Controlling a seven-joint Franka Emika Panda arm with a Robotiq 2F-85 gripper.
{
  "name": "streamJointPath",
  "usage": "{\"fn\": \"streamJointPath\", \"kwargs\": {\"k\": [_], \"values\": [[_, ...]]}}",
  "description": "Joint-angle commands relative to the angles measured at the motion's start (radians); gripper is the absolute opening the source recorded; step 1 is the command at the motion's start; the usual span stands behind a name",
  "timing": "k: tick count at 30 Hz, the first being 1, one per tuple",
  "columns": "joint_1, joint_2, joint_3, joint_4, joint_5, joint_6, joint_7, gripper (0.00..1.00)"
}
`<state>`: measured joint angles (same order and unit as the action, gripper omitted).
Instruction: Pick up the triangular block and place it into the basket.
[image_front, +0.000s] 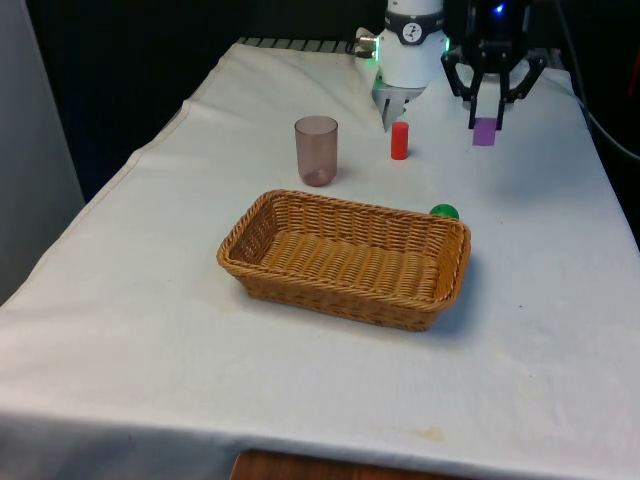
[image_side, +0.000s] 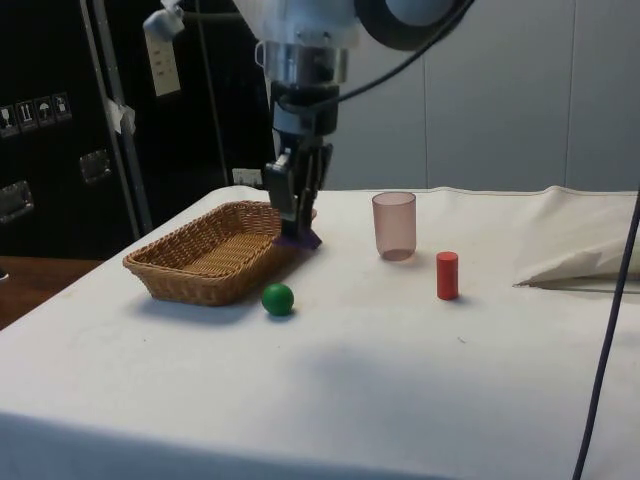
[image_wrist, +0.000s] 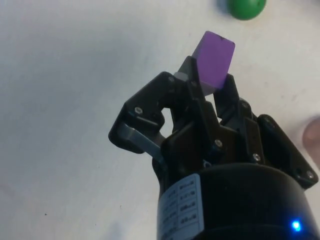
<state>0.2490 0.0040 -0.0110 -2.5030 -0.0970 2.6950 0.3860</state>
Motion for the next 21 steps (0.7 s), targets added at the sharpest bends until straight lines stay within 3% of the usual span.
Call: {"fn": "streamJointPath", "kwargs": {"k": [1,12,19,20,21], "values": [[-0.001,-0.002,-0.001,0.01,0.007,-0.014,-0.003,0.33],[-0.004,0.008,-0.02,0.063,0.0,-0.041,-0.004,0.33],[-0.011,0.07,-0.048,0.131,0.018,-0.044,-0.045,0.33],[-0.007,0.062,-0.05,0.123,0.0,-0.044,-0.028,0.33],[-0.011,0.078,-0.052,0.14,0.019,-0.044,-0.05,0.33]]}}
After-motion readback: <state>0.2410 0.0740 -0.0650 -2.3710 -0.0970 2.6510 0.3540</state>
